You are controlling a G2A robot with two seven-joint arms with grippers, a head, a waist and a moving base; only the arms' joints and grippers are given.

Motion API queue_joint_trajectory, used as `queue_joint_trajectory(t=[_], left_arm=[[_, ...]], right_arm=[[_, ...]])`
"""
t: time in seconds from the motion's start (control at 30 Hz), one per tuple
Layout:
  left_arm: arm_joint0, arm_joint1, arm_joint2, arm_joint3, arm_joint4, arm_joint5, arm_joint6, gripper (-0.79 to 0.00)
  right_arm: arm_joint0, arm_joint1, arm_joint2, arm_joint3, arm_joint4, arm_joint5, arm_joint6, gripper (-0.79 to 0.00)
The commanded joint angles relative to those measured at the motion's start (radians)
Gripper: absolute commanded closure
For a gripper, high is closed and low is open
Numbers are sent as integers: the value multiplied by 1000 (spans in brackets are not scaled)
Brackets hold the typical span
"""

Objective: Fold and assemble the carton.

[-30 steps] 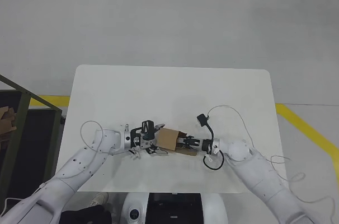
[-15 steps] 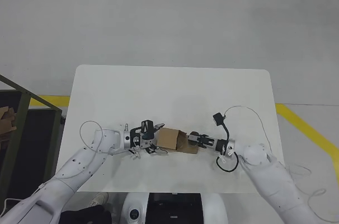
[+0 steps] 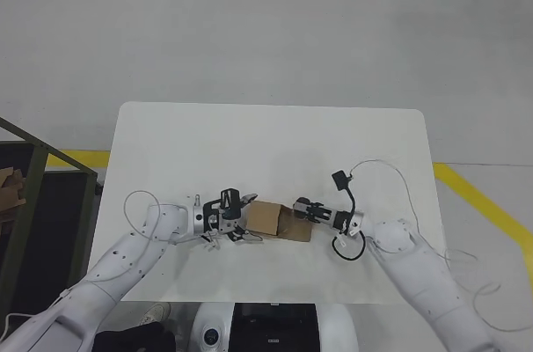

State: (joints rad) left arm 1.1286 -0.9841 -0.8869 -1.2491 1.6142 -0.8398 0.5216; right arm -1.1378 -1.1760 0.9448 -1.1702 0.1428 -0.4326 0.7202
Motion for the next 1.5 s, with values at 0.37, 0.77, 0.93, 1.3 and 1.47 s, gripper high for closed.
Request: queue_joint_trajectory(t=[0.37, 0.77, 0.93, 1.3, 1.47], left_arm=[[3, -1, 1, -6, -3, -1, -3, -369], [3, -3, 2, -8, -3, -3, -7, -369], [3, -4, 3, -9, -4, -1, -9, -369], [5, -4, -1, -8, -3, -1, -9, -369], [9, -2, -4, -11, -1, -2, -7, -369]], right_arm=[[5, -18, -42, 2, 39, -23, 57, 0], [40, -54, -111, 47, 105, -16, 65, 0], [61, -76, -143, 86, 148, -35, 68, 0], [85, -74, -115, 112, 124, -63, 101, 0], [47, -38, -43, 16, 58, 10, 131, 0]])
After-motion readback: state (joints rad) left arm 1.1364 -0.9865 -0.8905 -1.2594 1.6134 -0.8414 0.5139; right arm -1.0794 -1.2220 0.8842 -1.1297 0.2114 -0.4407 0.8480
